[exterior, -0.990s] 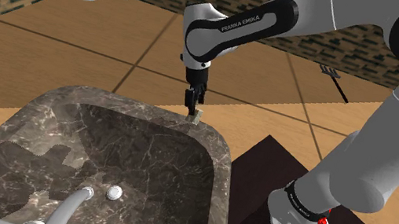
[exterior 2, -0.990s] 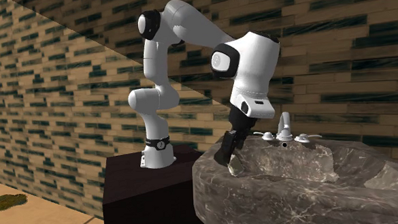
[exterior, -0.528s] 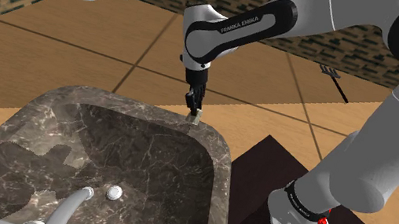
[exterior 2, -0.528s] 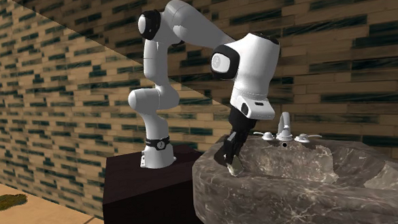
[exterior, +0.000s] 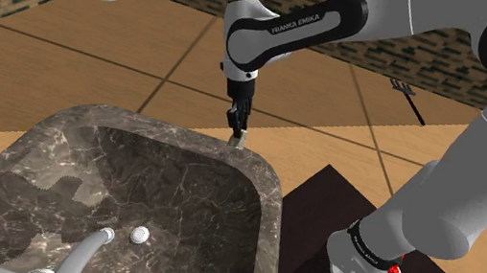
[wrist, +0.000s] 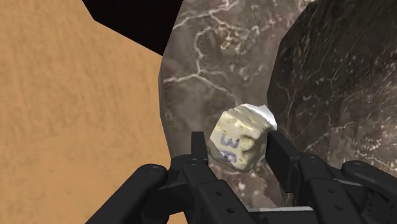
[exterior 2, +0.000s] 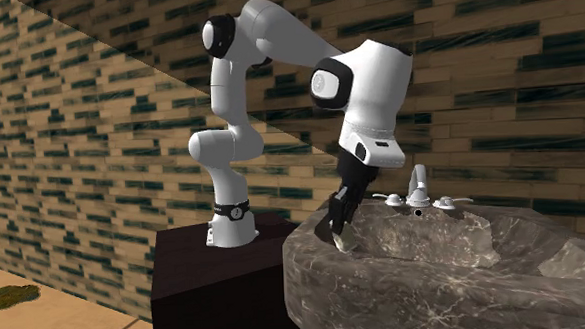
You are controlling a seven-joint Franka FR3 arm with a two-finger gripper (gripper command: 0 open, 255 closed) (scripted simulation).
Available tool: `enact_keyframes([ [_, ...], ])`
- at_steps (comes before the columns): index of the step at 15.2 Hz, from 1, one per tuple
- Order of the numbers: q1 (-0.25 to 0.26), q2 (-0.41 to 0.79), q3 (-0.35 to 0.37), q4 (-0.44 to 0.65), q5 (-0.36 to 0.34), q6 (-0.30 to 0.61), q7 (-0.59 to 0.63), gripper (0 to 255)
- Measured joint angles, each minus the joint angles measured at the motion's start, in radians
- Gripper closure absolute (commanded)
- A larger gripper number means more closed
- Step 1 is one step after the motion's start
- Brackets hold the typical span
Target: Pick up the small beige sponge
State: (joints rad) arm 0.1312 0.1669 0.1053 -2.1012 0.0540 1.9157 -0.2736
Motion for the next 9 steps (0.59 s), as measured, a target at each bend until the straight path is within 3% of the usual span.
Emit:
enact_keyframes([
  [9, -0.003, -0.063, -0.001, 0.052, 0.004, -0.115, 0.0, 255],
])
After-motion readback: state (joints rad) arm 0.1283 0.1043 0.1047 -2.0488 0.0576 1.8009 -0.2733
